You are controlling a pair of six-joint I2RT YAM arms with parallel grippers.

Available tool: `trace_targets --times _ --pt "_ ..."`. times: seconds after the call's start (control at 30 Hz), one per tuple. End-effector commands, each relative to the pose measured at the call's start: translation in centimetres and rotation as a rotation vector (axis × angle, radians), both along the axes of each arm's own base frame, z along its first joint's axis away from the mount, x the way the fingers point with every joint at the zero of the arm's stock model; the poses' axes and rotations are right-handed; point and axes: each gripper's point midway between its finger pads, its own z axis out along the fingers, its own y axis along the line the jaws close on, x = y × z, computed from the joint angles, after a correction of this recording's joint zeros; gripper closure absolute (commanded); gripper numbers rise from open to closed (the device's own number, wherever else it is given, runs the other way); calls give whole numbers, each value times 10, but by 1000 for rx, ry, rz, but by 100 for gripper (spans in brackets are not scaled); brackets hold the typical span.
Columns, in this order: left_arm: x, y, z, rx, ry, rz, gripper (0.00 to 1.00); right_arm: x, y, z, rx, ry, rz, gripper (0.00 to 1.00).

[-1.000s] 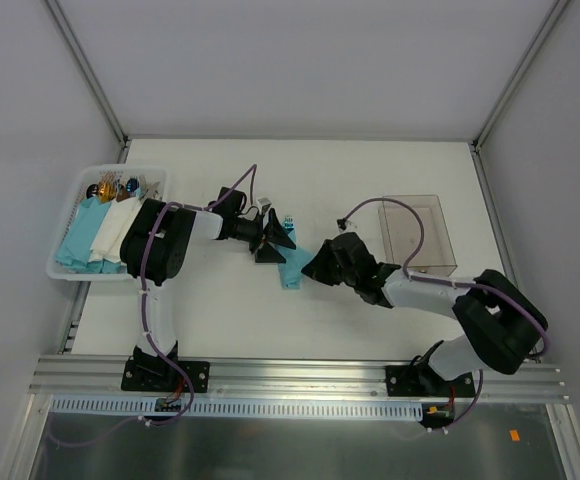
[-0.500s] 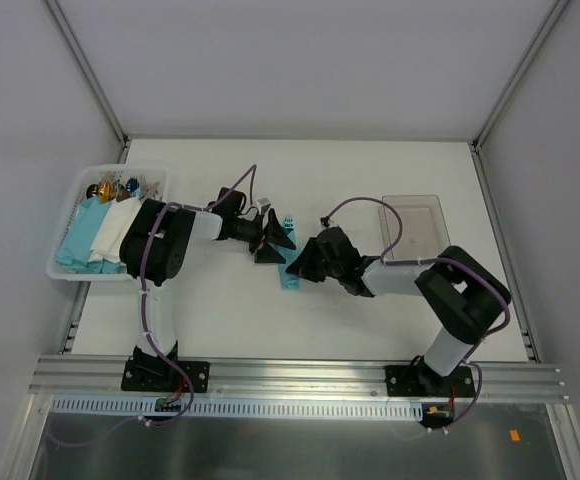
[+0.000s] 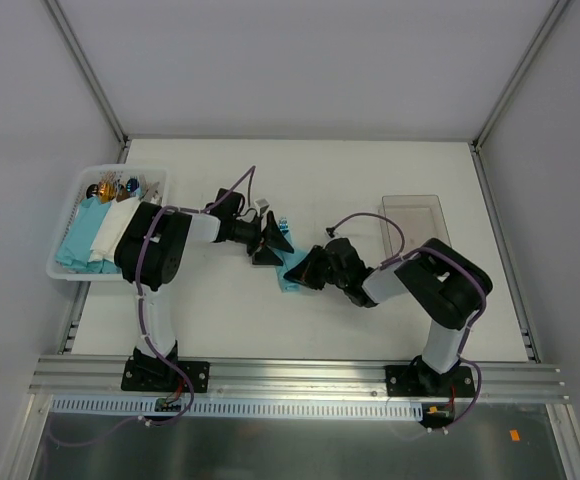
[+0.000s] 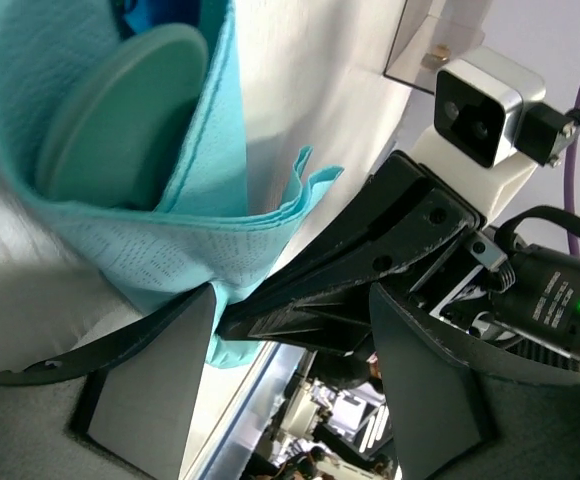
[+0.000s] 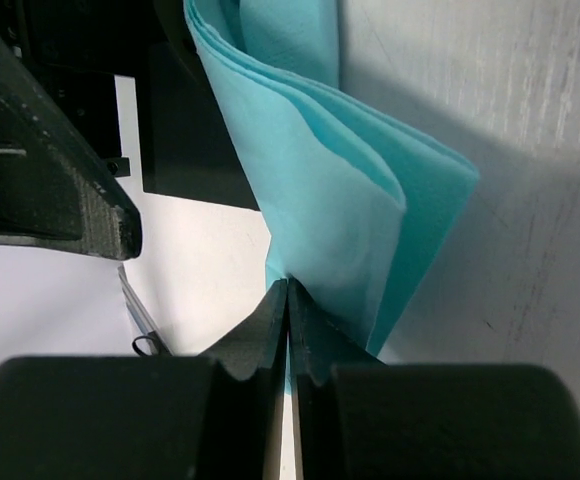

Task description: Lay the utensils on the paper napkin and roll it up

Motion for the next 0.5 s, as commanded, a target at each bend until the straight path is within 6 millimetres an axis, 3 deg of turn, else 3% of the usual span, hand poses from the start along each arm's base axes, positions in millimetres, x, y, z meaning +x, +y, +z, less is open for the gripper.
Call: trace_targets --times 0.0,0.07,0.27,0.33,0.47 --pt "-5 20 -22 137 -38 36 35 -26 -15 -33 -50 106 32 95" --pt "-4 20 -12 125 -71 30 35 -30 -16 -34 -45 115 42 96" --pt "-9 18 -14 89 -53 13 39 -38 -22 -35 -37 126 57 96" --pt "0 11 3 30 -122 0 46 -39 -23 -35 -36 131 61 96" --pt "-2 -4 37 -100 -187 -56 62 -40 -18 -34 -16 136 81 96"
